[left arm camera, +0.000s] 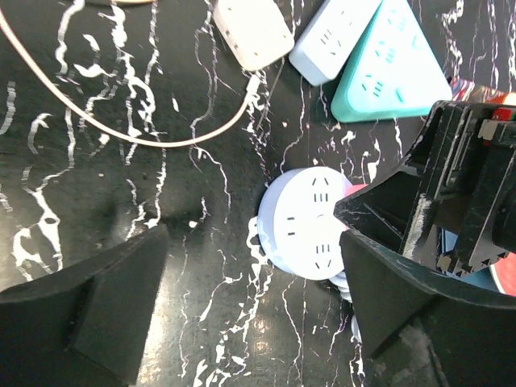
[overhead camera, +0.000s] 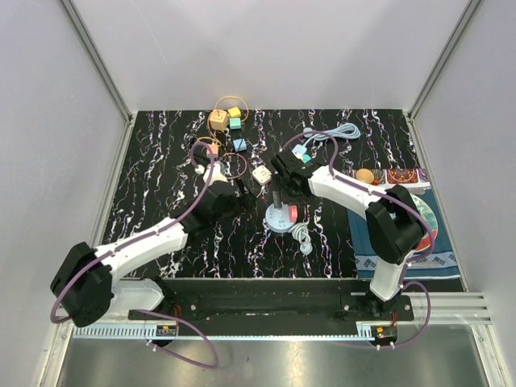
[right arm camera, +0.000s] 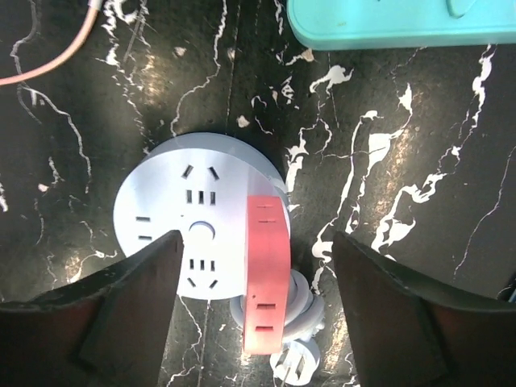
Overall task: Insert the plug
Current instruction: Insert the plug into the socket.
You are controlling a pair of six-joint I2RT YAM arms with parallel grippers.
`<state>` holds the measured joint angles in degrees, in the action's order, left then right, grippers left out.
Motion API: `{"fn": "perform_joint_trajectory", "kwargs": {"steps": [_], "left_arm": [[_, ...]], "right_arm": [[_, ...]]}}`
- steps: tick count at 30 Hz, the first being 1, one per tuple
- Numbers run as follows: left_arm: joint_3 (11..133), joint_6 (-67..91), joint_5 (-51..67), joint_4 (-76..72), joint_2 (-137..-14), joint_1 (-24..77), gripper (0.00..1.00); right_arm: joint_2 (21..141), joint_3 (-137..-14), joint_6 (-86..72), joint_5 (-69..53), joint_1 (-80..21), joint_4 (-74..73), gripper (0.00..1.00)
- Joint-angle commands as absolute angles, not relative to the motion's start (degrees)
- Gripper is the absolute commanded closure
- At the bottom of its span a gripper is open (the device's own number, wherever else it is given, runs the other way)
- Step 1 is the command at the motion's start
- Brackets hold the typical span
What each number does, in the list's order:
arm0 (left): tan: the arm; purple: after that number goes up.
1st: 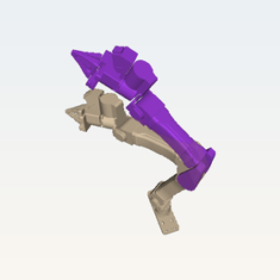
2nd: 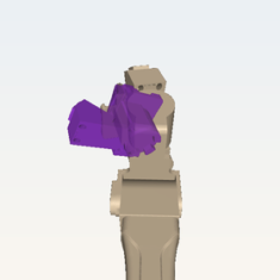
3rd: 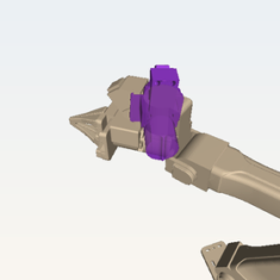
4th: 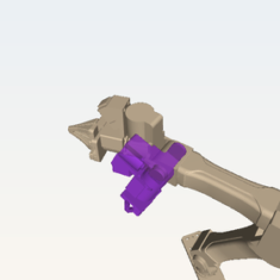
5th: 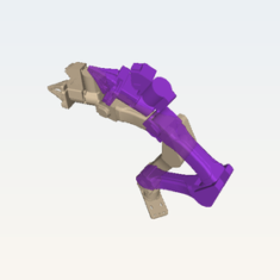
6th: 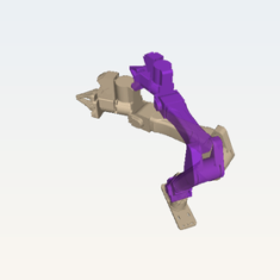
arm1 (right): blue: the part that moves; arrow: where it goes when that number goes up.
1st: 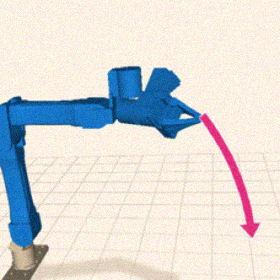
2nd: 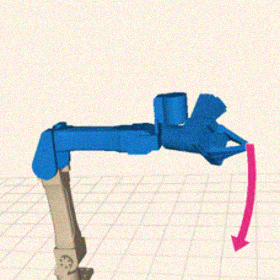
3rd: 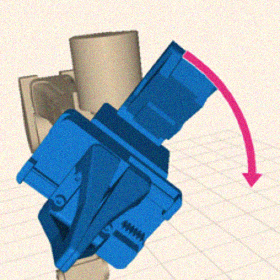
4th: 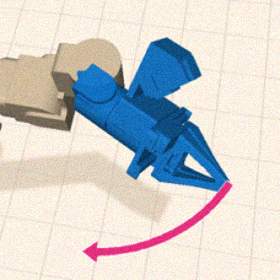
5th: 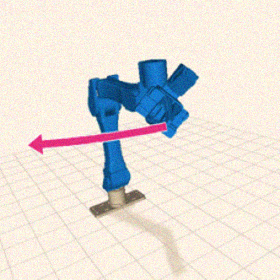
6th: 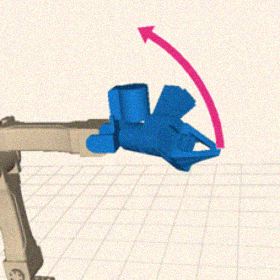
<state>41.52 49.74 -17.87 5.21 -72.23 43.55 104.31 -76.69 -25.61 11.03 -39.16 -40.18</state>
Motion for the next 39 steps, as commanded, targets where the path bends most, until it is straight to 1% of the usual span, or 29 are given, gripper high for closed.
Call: {"fn": "perform_joint_trajectory", "kwargs": {"steps": [1,2,5,10,16,20,24,27,32,39], "left_arm": [[43.2,46.1,-25.1,11.0,-66.8,42.4,0.06],[43.4,45.2,-25.2,11.8,-66.3,42.0,0.05],[44.0,43.5,-24.5,14.1,-64.4,39.7,0.01],[46.3,41.1,-22.0,17.4,-64.9,33.9,0.01],[52.6,37.6,-19.3,18.9,-71.9,28.4,0.01],[57.9,30.2,-14.5,16.8,-80.9,27.5,0.01],[65.4,20.3,-8.1,15.4,-89.8,27.6,0.01],[71.3,13.8,-5.2,16.4,-97.2,27.5,0.01],[81.6,5.2,-0.9,18.9,-107.5,27.6,0.01],[89.6,-2.5,6.1,20.7,-115.8,27.8,0.04]], "right_arm": [[99.6,-80.7,-25.1,11.5,-38.8,-40.6,0.16],[98.9,-80.9,-24.9,11.6,-38.8,-40.5,0.09],[95.4,-81.1,-24.3,12.9,-38.7,-40.4,0.0],[87.3,-78.4,-22.0,14.6,-37.4,-37.6,0.0],[77.5,-70.5,-17.0,17.6,-36.7,-29.6,0.0],[72.5,-63.2,-13.2,17.4,-36.6,-22.3,0.0],[67.1,-54.3,-9.5,13.8,-36.6,-14.1,0.0],[64.1,-50.2,-7.6,11.3,-36.6,-9.6,0.0],[59.5,-46.5,-8.7,8.7,-36.6,-4.7,0.0],[57.7,-43.6,-9.5,7.1,-36.6,-2.8,0.0]]}}
